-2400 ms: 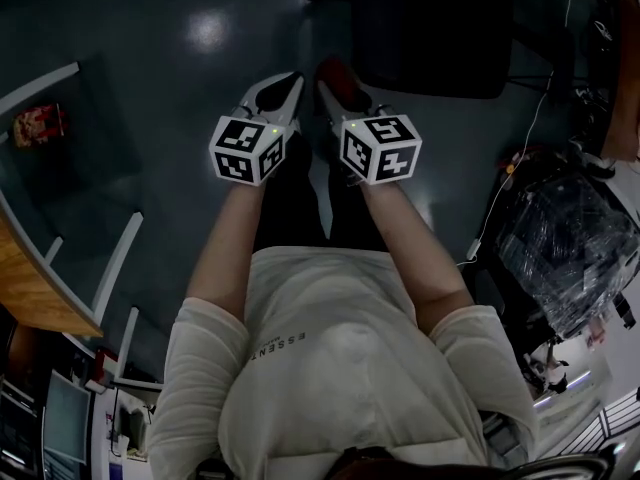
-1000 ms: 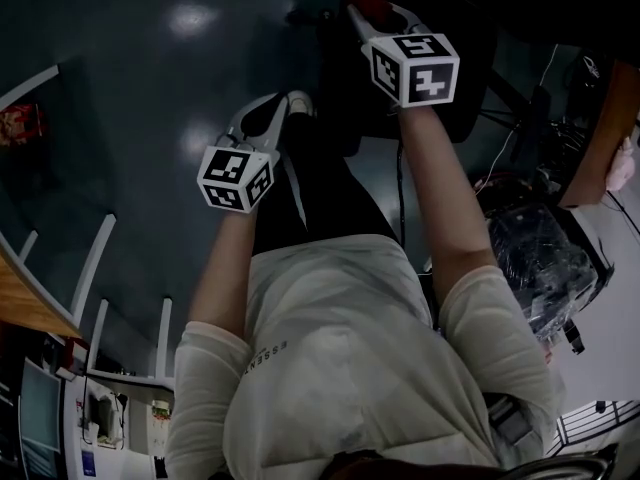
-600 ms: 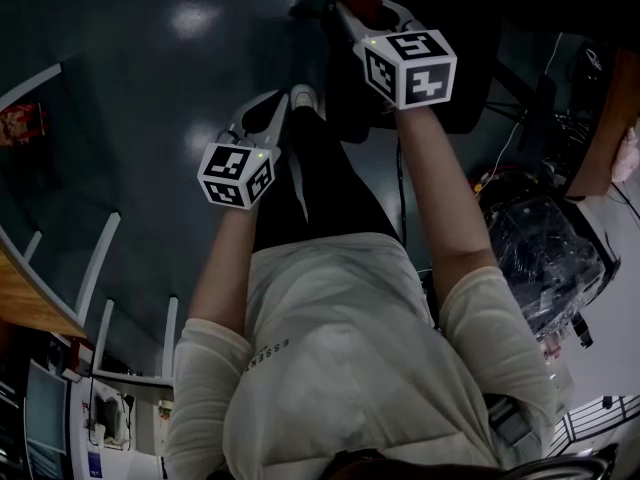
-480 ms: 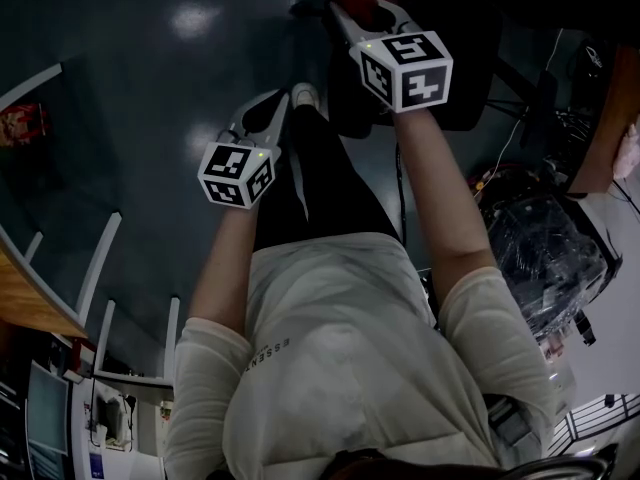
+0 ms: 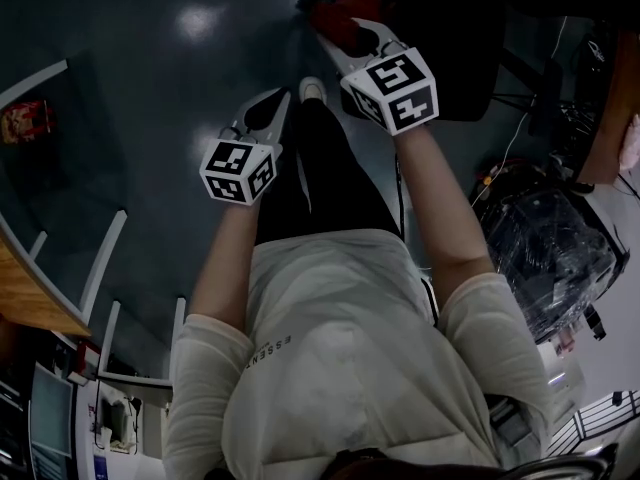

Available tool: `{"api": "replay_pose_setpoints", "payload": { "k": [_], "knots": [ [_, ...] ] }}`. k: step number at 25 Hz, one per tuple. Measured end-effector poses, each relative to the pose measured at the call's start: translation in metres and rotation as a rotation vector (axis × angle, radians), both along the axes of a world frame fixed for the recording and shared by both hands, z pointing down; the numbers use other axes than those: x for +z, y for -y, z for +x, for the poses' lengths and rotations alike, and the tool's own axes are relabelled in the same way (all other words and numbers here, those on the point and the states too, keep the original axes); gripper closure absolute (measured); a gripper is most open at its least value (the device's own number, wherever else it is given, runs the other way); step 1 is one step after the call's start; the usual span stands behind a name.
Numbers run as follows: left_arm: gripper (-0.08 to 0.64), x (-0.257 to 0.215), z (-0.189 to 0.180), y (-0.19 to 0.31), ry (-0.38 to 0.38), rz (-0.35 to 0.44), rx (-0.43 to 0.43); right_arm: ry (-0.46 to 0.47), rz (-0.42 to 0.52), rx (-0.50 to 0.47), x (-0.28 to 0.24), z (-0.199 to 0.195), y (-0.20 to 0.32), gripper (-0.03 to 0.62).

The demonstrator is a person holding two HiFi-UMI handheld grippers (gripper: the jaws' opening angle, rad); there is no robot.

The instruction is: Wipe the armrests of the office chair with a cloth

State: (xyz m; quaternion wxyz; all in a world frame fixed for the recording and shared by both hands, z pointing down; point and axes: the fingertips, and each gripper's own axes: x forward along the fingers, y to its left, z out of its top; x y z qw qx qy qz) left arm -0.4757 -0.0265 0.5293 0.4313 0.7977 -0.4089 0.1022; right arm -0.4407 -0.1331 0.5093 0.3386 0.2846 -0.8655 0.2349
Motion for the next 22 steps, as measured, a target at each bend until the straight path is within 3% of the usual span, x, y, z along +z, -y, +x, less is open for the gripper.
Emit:
{"api": "replay_pose_setpoints", "payload": {
  "k": [5,22],
  "knots": [
    [0.545,-0.006,0.001,-0.01,-0.007,0.027,0.028,-0.024,-0.025,-0.009,0.003,-0.007,-0.039,0.543],
    [0.545,-0.019,-0.015,-0.085,-0.005,0.057,0.103,-0.019,-0.132,0.198,0.015,0.0,-0.15,0.543]
  ]
}}
